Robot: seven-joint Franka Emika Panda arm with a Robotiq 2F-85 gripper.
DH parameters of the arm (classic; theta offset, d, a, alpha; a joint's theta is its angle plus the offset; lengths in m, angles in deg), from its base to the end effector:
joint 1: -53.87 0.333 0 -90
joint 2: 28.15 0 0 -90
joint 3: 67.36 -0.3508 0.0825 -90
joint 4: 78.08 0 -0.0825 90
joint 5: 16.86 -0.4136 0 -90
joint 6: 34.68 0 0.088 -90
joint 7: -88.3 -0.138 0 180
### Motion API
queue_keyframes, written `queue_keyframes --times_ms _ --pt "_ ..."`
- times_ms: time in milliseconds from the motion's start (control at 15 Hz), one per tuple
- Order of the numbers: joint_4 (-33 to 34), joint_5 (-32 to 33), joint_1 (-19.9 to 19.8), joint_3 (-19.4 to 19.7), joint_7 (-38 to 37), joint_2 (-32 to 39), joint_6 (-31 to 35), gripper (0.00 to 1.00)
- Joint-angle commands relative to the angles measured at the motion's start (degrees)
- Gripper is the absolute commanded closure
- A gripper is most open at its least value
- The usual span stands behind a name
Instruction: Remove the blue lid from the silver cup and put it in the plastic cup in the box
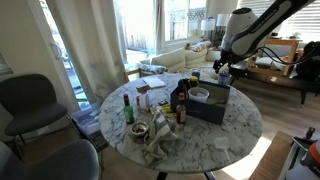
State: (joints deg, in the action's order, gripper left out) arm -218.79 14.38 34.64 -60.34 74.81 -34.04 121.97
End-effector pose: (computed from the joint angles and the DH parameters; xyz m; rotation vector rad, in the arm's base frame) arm 0.4795 -0.2214 0.3591 2.7511 -0.3225 0.4733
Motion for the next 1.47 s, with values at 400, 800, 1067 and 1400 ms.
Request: queue_keyframes --times_ms 400,800,1067,1400 --pt "2.0 3.8 -0.1 5.5 12.6 6.9 -1.4 0.0" --pt "13.8 30.7 -1.8 15.9 -1.4 18.0 -0.7 0.0" --pt "12.9 28.5 -2.0 15.9 1.1 16.7 -1.1 0.0" --pt "17.2 27.8 -2.0 15.5 -0.5 19.7 2.3 0.0"
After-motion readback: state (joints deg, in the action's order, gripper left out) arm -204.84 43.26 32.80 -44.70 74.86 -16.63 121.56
